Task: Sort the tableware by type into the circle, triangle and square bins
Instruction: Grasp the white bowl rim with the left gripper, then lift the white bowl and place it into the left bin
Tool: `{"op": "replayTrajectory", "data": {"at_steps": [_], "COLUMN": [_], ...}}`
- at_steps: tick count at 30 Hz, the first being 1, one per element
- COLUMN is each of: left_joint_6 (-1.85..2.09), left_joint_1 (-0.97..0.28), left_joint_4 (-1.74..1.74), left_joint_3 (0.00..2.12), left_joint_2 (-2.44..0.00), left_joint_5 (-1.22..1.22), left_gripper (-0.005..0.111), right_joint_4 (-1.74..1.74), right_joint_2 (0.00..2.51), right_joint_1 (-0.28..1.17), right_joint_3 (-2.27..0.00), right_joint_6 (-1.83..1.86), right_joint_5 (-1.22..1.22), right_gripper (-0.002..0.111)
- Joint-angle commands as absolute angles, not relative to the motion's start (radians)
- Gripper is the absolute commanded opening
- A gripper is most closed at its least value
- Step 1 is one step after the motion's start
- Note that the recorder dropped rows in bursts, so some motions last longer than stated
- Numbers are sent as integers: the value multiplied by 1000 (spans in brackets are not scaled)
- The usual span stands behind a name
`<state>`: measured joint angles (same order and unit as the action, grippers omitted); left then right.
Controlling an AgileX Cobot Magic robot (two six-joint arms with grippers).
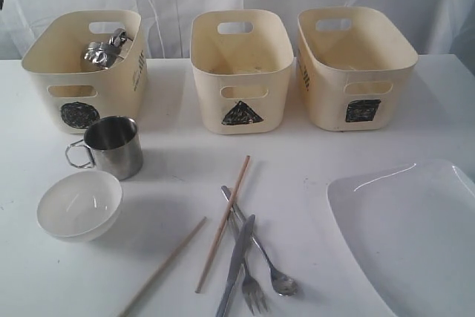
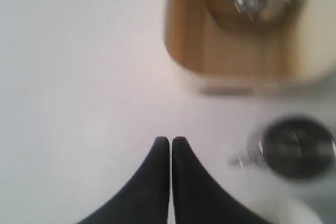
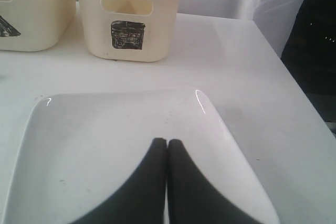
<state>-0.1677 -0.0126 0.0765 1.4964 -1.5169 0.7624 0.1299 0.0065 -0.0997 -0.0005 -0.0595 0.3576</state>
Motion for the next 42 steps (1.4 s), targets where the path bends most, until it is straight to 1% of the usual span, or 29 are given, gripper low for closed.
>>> {"op": "replayTrajectory", "data": {"at_steps": [1,2,3,5,6,7,8,10,11,16,17,18,19,20,21,24,26,30,33,36,39,42], "left_joint_6": [250,325,365,460,484,497,523,538,538,628,630,628,623,623,623,625,617,569,569,569,569,569], "left_joint_1": [-13,-13,-13,-13,-13,-13,-13,-13,-13,-13,-13,-13,-13,-13,-13,-13,-13,-13,-13,-13,-13,-13], "left_joint_4": [-284,-415,-457,-463,-401,-363,-324,-346,-375,-466,-470,-470,-470,-470,-468,-432,-394,-346,-348,-357,-444,-590], "left_joint_3": [1439,1358,1313,1196,1138,1112,1067,1022,998,962,962,962,962,962,962,983,1025,1158,1267,1347,1360,1358], "left_joint_2": [-1499,-1506,-1511,-1534,-1551,-1559,-1573,-1604,-1626,-1729,-1738,-1738,-1724,-1717,-1704,-1658,-1614,-1481,-1380,-1300,-1249,-1254], "left_joint_5": [1146,1127,1087,966,905,879,826,758,721,614,608,606,608,610,618,653,721,865,875,724,463,208], "left_gripper": [0,0,0,5,15,22,35,51,54,53,46,35,17,5,0,0,0,0,0,0,0,0], "right_joint_4": [131,131,131,131,131,131,131,131,131,131,131,131,131,131,131,131,131,131,131,131,131,131], "right_joint_2": [0,0,0,0,0,0,0,0,0,0,0,0,0,0,0,0,0,0,0,0,0,0], "right_joint_1": [-99,-99,-99,-99,-99,-99,-99,-99,-99,-99,-99,-99,-99,-99,-99,-99,-99,-99,-99,-99,-99,-99], "right_joint_3": [0,0,0,0,0,0,0,0,0,0,0,0,0,0,0,0,0,0,0,0,0,0], "right_joint_6": [-60,-60,-60,-60,-60,-60,-60,-60,-60,-60,-60,-60,-60,-60,-60,-60,-60,-60,-60,-60,-60,-60], "right_joint_5": [351,351,351,351,351,351,351,351,351,351,351,351,351,351,351,351,351,351,351,351,351,351], "right_gripper": [0,0,0,0,0,0,0,0,0,0,0,0,0,0,0,0,0,0,0,0,0,0]}}
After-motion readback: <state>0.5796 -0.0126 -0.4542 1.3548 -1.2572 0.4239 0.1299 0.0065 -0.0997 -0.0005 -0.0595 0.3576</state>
